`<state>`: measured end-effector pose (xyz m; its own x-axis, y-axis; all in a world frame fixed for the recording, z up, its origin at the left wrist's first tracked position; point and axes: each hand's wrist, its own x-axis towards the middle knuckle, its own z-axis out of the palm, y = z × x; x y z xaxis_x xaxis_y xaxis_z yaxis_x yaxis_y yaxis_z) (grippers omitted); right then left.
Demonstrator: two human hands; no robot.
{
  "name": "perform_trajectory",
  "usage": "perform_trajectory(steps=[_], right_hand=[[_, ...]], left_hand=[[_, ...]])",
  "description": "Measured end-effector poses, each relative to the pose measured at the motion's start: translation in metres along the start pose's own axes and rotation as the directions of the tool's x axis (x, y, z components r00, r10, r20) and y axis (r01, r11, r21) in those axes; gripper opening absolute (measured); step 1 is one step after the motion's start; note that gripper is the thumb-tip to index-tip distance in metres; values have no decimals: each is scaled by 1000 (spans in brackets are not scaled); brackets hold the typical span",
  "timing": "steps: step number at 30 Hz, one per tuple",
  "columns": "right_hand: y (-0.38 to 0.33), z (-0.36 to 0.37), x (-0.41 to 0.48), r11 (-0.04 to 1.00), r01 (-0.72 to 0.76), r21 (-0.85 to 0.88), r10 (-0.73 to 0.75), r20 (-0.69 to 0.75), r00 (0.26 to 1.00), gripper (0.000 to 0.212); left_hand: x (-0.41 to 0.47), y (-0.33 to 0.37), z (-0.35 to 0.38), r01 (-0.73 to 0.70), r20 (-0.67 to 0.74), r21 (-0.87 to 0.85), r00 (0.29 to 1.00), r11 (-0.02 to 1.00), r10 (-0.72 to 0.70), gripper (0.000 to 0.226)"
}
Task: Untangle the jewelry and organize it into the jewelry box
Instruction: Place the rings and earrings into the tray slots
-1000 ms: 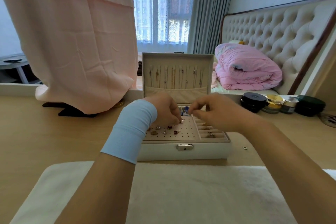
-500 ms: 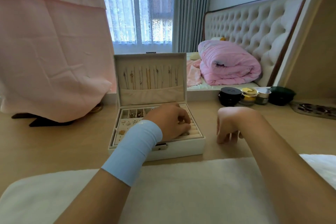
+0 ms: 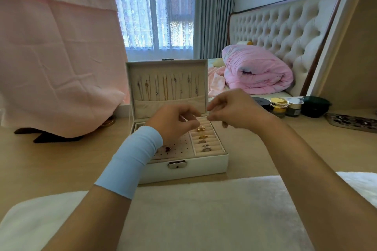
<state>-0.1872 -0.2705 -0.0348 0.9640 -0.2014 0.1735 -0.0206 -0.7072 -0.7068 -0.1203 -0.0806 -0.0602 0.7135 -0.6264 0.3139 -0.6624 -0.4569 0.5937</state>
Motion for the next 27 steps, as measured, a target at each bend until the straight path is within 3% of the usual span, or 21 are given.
perform_trajectory(steps=[4, 9, 11, 15, 21, 27], right_hand=[[-22, 24, -8, 951, 96, 293, -91, -33, 995, 17], [-27, 44, -8, 897, 101, 430, -83, -60, 995, 14], [-29, 50, -10, 903, 153, 403, -135, -72, 988, 12], [-31, 63, -7, 939, 292, 182, -262, -170, 950, 16], [-38, 71, -3, 883, 446, 147, -398, -270, 877, 25], [-48, 77, 13, 867, 491, 81, -455, -273, 848, 13]], left_hand=[[-2, -5, -18, -10, -89, -150, 996, 989, -4, 14], [-6, -11, -39, 23, -111, -207, 993, 978, -47, 10], [-8, -16, -45, 41, -94, -205, 994, 978, -62, 7], [-11, -22, -54, 81, -89, -234, 991, 969, -104, 12], [-15, -22, -63, 149, -53, -420, 981, 895, -189, 16], [-17, -29, -69, 162, -57, -522, 973, 837, -224, 18]])
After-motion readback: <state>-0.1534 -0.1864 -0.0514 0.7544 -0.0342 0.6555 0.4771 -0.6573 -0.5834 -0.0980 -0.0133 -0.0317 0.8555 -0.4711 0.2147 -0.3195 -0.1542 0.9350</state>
